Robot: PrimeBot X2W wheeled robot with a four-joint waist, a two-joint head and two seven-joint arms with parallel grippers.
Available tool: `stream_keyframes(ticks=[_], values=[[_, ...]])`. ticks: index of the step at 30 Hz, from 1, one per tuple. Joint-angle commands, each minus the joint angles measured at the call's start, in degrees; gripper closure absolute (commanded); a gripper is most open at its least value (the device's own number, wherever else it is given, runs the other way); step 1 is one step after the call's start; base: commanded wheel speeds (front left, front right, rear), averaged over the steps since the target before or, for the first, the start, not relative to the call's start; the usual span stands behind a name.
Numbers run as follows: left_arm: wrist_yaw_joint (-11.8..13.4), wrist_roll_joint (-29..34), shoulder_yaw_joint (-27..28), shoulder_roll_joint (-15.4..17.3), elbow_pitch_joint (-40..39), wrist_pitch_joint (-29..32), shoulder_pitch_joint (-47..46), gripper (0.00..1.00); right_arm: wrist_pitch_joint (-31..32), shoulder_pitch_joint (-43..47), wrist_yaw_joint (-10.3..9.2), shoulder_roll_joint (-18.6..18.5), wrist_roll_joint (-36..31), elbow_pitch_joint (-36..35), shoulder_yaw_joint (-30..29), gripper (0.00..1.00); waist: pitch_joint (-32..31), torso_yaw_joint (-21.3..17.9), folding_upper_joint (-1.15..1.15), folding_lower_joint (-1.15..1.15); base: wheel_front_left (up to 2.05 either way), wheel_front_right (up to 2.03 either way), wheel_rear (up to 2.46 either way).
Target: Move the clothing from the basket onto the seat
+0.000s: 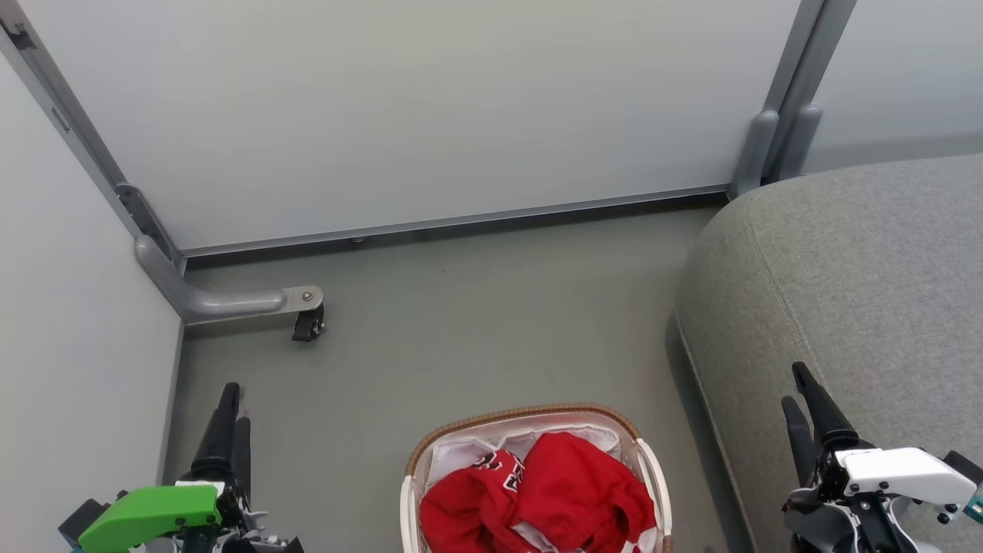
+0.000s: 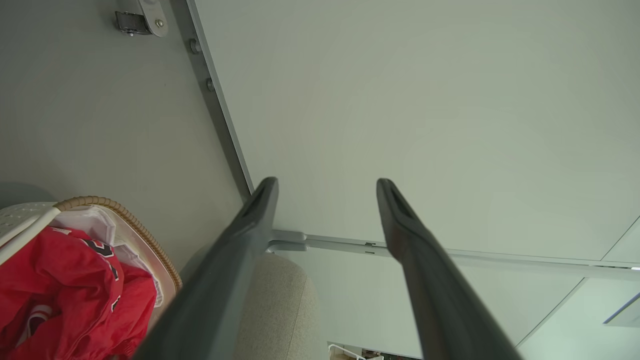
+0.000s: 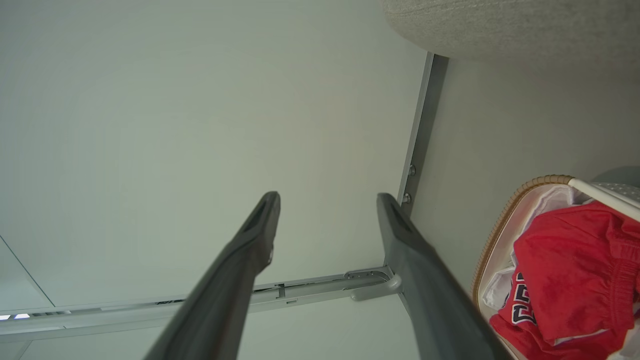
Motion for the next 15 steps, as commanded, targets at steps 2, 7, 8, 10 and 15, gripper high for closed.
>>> stream_keyframes(ticks=[2,7,8,10,15], values=[[-0.16,1.38,-0.94,0.21,-1.38,-0.92,-1.07,0.00,-1.11,-0.71,0.00,-0.49,-1.76,-0.52,-0.06,0.00,0.01,0.00,0.00,0.00,0.00,0.00,0.00],[-0.19,4.18,-1.47,0.25,-2.27,-2.20,-1.20,0.00,-2.38,-0.95,0.00,-0.56,-5.00,-0.32,-0.73,0.00,0.02,0.02,0.00,0.00,0.00,0.00,0.00],[-0.19,5.01,-1.50,0.26,-2.52,-2.48,-1.24,0.00,-2.67,-1.04,0.00,-0.58,-5.84,-0.41,-0.90,0.00,0.03,0.02,0.00,0.00,0.00,0.00,0.00],[-0.20,6.83,-1.78,0.27,-3.12,-2.98,-1.34,0.00,-3.17,-1.17,0.00,-0.61,-7.63,-0.78,-1.24,0.00,0.04,0.03,0.00,0.00,0.00,0.00,0.00],[-0.22,11.59,-2.61,0.31,-4.56,-4.14,-1.56,0.00,-4.34,-1.27,0.00,-0.67,-12.92,-2.40,-1.56,0.00,0.08,0.06,0.00,0.00,0.00,0.00,0.00]])
